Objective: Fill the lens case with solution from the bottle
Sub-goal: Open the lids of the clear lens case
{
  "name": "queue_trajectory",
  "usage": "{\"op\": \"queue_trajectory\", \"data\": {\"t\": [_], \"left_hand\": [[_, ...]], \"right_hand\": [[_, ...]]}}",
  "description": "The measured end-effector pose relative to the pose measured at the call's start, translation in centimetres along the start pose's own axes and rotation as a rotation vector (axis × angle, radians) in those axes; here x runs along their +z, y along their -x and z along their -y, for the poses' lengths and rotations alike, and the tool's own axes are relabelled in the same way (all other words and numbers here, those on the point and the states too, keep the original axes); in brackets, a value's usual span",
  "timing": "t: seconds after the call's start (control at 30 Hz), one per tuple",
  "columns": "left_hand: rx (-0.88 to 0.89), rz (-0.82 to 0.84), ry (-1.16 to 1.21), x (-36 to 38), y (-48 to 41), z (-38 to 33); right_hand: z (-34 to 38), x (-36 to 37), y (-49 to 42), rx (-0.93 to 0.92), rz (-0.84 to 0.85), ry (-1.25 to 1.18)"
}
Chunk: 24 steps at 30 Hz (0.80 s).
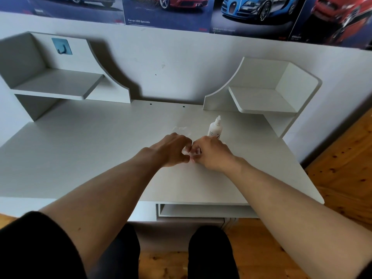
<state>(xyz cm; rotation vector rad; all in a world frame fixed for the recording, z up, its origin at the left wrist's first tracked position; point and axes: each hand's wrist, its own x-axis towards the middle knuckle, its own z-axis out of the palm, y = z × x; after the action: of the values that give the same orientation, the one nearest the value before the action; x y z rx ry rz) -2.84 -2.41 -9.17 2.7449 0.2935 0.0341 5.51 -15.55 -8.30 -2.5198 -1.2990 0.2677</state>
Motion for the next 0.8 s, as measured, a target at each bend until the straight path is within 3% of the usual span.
{"op": "queue_trajectory", "data": {"t": [0.47, 0.8], "left_hand": [[0.01, 0.076, 0.033, 0.6, -0.8, 0.8], [0.085, 0.038, 0.056, 1.3, -0.4, 1.4]], "right_hand": [[-0.2, 0.1, -0.5, 0.031, 0.029, -0.049], [-0.3, 0.3, -1.1, 0.031, 0.02, -0.058]]}}
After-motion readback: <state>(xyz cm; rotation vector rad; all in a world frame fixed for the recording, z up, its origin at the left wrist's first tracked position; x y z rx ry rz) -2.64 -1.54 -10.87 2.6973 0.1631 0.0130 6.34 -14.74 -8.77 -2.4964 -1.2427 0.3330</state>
